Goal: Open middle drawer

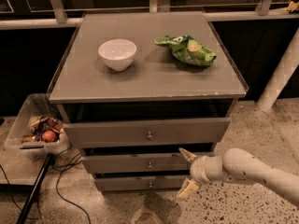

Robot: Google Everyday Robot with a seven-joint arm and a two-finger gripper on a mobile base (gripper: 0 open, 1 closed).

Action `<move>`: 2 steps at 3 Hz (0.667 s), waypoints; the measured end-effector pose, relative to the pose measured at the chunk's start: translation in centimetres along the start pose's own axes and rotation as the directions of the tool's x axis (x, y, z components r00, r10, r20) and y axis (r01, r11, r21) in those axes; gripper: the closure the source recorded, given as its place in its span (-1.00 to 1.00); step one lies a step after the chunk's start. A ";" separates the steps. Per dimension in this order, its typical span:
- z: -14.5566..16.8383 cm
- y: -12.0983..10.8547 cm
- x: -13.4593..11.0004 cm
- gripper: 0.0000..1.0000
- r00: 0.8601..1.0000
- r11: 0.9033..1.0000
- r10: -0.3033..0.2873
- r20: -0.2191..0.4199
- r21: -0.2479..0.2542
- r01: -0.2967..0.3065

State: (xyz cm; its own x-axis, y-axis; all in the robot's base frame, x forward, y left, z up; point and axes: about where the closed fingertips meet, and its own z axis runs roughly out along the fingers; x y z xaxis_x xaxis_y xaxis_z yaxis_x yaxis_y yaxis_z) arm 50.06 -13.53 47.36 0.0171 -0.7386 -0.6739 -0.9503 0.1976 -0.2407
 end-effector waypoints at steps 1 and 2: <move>1.1 -0.6 0.4 -1.00 1.000 1.000 0.002 -0.006 -0.017 -0.002; 2.3 -1.5 0.7 -1.00 1.000 1.000 0.013 -0.003 -0.019 -0.014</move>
Offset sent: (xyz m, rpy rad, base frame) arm 0.0373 0.0076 -0.0249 0.0059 0.0282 -0.0119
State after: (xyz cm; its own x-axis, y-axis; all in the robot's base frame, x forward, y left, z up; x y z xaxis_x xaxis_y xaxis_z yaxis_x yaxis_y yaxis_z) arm 52.18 -12.87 45.65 0.0033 -0.7378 -0.6750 -0.9561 0.1955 -0.2184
